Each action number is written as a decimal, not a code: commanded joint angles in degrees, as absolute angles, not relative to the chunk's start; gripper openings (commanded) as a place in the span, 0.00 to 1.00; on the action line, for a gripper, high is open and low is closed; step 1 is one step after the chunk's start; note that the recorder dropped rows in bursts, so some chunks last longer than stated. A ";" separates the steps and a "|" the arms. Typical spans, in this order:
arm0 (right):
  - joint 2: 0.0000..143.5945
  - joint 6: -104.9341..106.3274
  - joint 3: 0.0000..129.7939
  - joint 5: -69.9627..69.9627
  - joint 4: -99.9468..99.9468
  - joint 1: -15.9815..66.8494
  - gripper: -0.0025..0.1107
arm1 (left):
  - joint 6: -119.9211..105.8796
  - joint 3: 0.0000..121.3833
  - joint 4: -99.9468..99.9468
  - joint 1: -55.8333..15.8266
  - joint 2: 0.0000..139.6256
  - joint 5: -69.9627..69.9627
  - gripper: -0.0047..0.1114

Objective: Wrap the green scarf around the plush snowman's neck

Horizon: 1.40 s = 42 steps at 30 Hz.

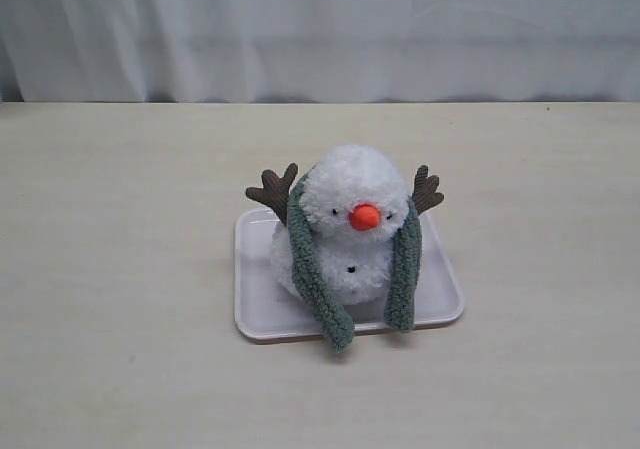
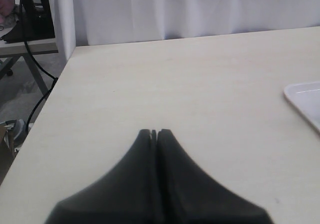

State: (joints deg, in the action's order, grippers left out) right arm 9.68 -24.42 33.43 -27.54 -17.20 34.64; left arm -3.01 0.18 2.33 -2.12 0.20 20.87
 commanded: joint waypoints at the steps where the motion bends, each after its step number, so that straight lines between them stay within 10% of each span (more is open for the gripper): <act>1: 6.23 -23.68 33.18 -27.46 -17.22 31.04 0.06 | -2.81 0.00 2.27 -2.09 0.00 20.29 0.04; 27: 0.00 -23.68 33.18 -27.57 11.51 6.58 0.06 | -2.81 0.00 2.27 -2.09 0.00 20.29 0.04; 42: 0.00 -23.68 33.18 -27.22 11.51 5.87 0.06 | -2.81 0.00 2.27 -2.09 0.00 20.29 0.04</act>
